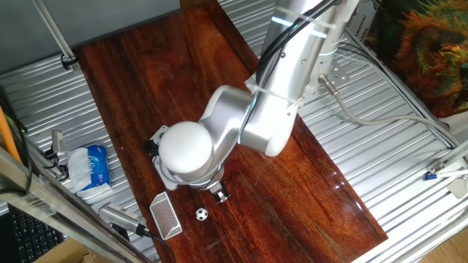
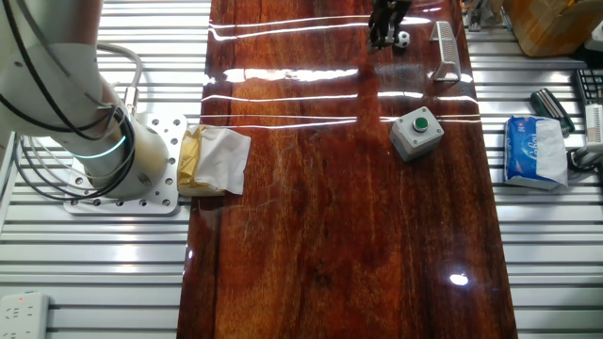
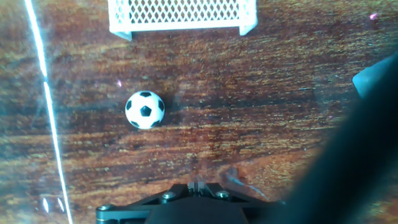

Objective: Push the soccer ball into the goal

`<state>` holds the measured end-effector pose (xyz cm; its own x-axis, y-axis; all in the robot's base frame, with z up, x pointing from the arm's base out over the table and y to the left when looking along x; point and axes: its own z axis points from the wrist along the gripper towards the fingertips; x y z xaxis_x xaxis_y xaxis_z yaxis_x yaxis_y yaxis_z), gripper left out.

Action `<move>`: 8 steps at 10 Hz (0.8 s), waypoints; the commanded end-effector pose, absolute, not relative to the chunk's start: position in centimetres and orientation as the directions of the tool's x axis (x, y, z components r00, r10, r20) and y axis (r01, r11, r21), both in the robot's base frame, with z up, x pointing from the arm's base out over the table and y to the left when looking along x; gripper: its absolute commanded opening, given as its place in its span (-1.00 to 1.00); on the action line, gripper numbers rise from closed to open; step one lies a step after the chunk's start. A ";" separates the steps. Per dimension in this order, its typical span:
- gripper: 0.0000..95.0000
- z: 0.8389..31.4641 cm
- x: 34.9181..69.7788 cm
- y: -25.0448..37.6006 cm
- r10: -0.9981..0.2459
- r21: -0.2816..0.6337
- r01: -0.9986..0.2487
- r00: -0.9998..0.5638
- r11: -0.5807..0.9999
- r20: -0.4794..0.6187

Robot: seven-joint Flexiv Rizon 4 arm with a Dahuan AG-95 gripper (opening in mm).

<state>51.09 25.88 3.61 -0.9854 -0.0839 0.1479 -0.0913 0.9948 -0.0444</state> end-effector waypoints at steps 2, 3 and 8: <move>-1.00 3.6 51.1 25.9 -0.074 -0.040 -0.081 -0.987 0.996 0.142; -1.00 3.6 51.1 25.9 -0.073 -0.037 -0.079 -0.987 0.996 0.143; -1.00 3.8 52.0 27.4 0.042 0.084 0.055 -0.988 0.995 0.149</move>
